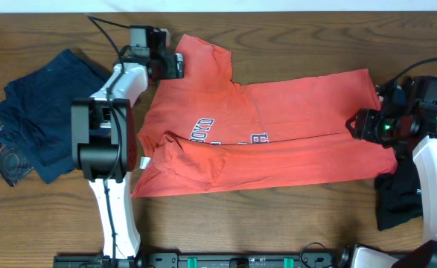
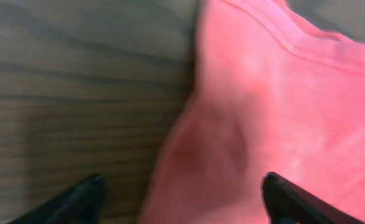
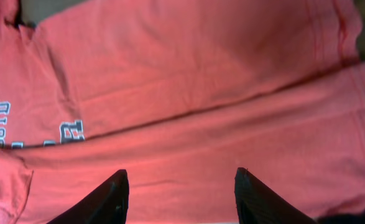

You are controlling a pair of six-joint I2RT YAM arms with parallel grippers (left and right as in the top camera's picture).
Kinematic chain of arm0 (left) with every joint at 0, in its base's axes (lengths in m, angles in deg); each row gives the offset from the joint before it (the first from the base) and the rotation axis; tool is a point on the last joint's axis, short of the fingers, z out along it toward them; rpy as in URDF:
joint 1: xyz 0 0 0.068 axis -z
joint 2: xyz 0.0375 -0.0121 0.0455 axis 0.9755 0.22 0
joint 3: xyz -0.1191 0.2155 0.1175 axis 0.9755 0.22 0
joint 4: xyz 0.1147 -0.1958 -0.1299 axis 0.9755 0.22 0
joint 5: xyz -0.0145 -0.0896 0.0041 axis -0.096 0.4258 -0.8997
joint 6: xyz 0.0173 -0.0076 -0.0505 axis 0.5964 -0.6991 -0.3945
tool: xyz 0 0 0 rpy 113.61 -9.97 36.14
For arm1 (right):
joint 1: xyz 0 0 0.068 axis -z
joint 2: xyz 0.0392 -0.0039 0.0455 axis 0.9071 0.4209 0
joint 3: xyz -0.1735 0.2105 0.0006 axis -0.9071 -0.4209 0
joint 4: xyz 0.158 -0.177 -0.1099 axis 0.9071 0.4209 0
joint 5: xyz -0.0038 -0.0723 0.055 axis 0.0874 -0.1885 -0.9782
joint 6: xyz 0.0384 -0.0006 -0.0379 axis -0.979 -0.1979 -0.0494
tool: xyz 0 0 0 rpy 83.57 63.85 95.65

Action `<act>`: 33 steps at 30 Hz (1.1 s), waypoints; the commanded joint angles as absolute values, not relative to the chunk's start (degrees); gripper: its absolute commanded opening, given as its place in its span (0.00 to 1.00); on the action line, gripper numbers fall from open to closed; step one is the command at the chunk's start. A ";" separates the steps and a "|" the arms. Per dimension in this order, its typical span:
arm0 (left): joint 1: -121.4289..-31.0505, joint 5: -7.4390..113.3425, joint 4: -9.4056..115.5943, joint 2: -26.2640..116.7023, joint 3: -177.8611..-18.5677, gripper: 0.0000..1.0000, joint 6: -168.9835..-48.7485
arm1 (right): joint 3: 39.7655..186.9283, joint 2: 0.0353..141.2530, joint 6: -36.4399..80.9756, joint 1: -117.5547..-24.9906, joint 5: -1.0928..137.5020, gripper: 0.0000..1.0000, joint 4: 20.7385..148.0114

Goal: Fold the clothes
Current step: 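Move both grippers to the t-shirt's top corners and grasp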

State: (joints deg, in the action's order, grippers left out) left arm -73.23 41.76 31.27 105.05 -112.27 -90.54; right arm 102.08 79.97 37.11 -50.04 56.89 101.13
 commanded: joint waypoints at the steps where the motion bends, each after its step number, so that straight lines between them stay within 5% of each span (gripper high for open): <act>1: -70.09 42.92 32.84 107.46 -112.33 0.67 -89.99 | 101.97 80.18 37.94 -50.56 56.89 0.53 98.79; 4: -68.64 42.85 33.65 107.46 -112.33 0.32 -90.01 | 101.97 81.06 37.94 -50.56 58.05 0.54 95.21; 5: -68.49 42.83 33.85 107.46 -112.33 0.12 -90.01 | 101.97 81.50 37.96 -50.54 58.07 0.54 94.31; 6: -68.47 42.66 34.18 107.43 -112.33 0.06 -90.30 | 101.97 82.22 37.96 -50.56 58.07 0.54 93.26; 14: -71.38 42.64 39.20 102.80 -112.33 0.06 -97.66 | 101.97 92.58 37.96 -50.56 61.16 0.36 81.61; 25: -71.60 42.70 55.42 98.74 -112.33 0.08 -101.75 | 102.06 109.91 36.98 -50.91 63.49 0.64 52.13; 33: -70.79 42.68 58.98 98.74 -112.31 0.08 -101.73 | 107.13 120.45 34.94 -50.87 69.77 0.71 42.62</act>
State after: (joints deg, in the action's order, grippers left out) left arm -71.09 43.01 58.46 99.81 -112.53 -101.23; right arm 103.50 117.63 35.78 -50.32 66.12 43.29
